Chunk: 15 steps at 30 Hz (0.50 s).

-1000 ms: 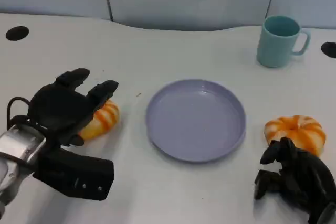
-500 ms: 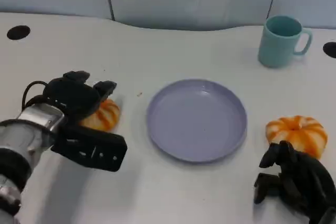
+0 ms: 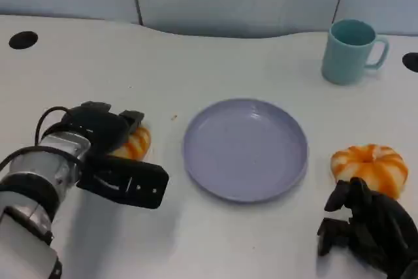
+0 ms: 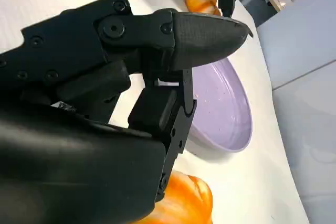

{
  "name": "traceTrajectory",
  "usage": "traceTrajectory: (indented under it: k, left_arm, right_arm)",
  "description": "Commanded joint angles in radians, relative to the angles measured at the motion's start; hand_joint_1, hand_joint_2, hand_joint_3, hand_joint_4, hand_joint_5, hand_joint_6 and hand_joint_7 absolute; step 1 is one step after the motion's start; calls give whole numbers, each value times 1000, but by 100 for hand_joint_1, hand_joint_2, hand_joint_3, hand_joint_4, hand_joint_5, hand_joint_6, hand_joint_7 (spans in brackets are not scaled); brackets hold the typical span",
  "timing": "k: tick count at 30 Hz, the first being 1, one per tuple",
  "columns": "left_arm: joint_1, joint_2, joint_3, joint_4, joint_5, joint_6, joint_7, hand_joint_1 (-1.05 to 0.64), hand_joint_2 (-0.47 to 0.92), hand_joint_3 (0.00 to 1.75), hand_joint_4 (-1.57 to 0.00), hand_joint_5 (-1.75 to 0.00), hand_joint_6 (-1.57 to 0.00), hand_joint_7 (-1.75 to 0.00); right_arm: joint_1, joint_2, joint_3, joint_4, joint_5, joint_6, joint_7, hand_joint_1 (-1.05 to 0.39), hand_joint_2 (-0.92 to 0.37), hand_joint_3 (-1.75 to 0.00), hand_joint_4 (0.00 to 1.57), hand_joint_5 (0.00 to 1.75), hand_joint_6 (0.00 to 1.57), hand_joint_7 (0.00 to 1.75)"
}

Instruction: Grasp the bread from the table and place it into the plate.

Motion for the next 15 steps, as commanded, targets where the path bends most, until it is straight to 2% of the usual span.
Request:
traceTrajectory:
  k: [1, 3, 9, 13, 15]
  left_arm:
    - [-31, -22, 0, 44, -32, 44, -37, -35, 72, 0, 0, 0, -1, 0]
    - [-23, -53, 13, 74, -58, 93, -85, -30, 70, 0, 0, 0, -3, -1]
    - [-7, -74, 5, 84, -81, 132, -88, -34, 69, 1, -6, -3, -6, -2]
    - [23, -82, 5, 81, -99, 124, -15, -20, 78, 4, -24, -10, -13, -3]
    - [27, -83, 2, 83, -102, 120, 0, -17, 80, 3, -29, -11, -14, -3]
  right_arm:
    - [45, -10, -7, -2, -3, 29, -11, -44, -92, -49, 129, 117, 117, 111]
    - [70, -9, -3, -39, -5, 43, -24, -44, -92, -48, 128, 118, 116, 113]
    - [91, -13, 0, -66, -8, 40, -20, -44, -92, -49, 128, 119, 115, 114]
    - [104, -9, -5, -87, -2, 49, -33, -43, -92, -49, 127, 121, 114, 115]
    - [106, -9, -5, -92, -1, 52, -35, -43, -92, -49, 126, 122, 113, 116]
